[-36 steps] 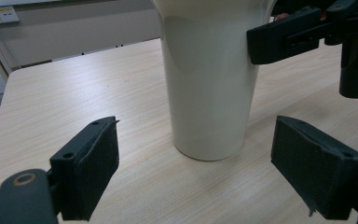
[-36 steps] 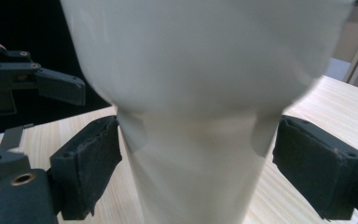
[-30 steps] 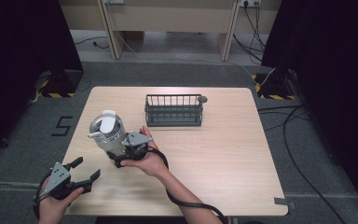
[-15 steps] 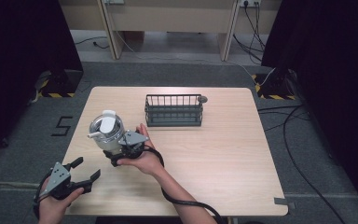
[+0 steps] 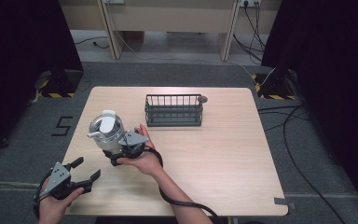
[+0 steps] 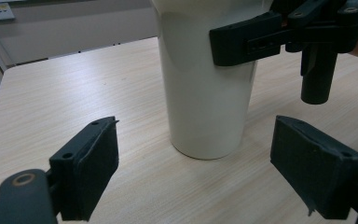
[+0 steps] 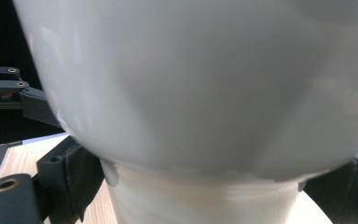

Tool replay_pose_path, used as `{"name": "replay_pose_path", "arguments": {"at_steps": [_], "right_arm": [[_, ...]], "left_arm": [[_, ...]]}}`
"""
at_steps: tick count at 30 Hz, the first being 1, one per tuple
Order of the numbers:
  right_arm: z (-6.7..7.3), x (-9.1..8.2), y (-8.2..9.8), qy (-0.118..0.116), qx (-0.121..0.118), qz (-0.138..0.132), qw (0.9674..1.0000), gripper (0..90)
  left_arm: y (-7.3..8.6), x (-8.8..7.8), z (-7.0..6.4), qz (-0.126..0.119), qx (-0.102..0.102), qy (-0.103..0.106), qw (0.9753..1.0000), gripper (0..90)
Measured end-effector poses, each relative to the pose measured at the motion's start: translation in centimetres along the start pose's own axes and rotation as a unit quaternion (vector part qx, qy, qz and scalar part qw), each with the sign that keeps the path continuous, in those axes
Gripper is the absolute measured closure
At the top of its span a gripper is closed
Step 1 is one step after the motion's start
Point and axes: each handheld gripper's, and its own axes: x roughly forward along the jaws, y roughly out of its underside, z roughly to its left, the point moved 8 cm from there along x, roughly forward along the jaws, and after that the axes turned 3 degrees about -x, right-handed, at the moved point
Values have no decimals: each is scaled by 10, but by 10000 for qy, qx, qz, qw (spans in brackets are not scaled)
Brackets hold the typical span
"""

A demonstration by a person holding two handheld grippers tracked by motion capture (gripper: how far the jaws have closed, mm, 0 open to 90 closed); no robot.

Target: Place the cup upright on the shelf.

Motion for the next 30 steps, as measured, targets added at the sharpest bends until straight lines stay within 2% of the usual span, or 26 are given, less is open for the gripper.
{"name": "replay_pose_path", "arguments": {"at_steps": [5,10,19,30], "right_arm": [[-1,0,-1,84,67,-35,9999,105],[-5,-4,-2,186,19,-21,9998,106],[-13,-18,-13,274,158,-122,9994,105],[-28,-36,-23,493,170,-189,9985,106]], "left_arm": [[0,0,0,6,-11,6,10000,146],[0,0,1,2,-23,9,10000,146],[0,0,0,-5,-25,0,10000,146],[0,0,0,-4,-13,-8,10000,146]]}}
